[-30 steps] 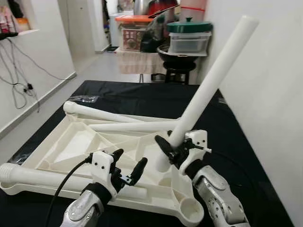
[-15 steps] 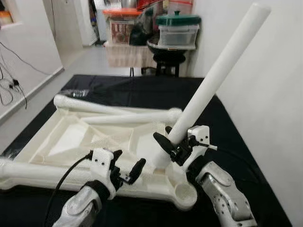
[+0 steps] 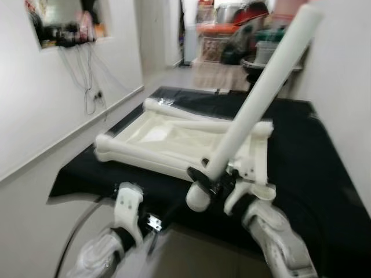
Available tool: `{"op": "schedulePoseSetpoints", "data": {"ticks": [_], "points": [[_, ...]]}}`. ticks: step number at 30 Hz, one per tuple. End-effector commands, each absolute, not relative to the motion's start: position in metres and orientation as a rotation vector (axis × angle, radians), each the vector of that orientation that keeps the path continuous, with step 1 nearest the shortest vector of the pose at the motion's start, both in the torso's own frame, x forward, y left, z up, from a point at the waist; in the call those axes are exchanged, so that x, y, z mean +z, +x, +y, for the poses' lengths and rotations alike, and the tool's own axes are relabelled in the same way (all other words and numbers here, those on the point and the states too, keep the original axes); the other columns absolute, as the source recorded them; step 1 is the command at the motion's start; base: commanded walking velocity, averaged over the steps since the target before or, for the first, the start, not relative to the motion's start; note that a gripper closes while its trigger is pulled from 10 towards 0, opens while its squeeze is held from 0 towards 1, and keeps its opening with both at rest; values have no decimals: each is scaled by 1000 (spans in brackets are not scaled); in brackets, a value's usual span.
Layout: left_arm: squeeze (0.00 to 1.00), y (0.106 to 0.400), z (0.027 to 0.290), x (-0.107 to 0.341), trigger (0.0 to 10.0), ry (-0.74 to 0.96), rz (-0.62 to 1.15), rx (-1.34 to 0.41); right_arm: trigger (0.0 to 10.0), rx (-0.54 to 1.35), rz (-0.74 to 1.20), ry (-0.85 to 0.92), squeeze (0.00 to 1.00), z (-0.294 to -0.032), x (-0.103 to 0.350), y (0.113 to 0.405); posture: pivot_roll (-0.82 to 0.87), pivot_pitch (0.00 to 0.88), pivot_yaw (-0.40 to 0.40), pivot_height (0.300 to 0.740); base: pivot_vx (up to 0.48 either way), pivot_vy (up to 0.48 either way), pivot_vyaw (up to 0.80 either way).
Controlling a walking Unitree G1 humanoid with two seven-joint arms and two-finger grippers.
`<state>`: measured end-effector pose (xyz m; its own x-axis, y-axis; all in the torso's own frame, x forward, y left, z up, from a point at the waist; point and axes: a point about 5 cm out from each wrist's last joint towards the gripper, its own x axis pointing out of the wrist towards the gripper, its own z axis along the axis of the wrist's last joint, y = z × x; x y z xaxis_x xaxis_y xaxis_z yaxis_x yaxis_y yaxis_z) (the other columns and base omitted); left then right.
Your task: Building children table
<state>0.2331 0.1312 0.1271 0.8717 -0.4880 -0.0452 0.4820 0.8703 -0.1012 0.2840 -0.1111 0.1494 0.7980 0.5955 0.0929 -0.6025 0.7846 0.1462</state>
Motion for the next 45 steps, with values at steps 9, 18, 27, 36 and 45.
{"op": "schedulePoseSetpoints", "data": {"ticks": [9,18,27,36,45], "points": [[0,236,132,129,10000,-75,46,-506,10000,623,-38,158,0,-110,152,287,6,0,-36,740,0,0,-89],[0,239,135,129,10000,-68,45,-497,10000,624,-32,165,0,-108,151,288,6,0,-34,740,0,0,-800],[0,239,134,133,10000,-89,16,-509,10000,617,-59,162,0,-105,154,289,9,0,-34,740,36,0,-658],[0,239,135,134,10000,-91,9,-509,10000,637,-59,164,0,-101,154,287,11,0,-33,740,329,0,0],[0,239,135,134,10000,-85,4,-498,10000,645,-58,150,0,-100,153,286,13,0,-35,740,294,0,0]]}}
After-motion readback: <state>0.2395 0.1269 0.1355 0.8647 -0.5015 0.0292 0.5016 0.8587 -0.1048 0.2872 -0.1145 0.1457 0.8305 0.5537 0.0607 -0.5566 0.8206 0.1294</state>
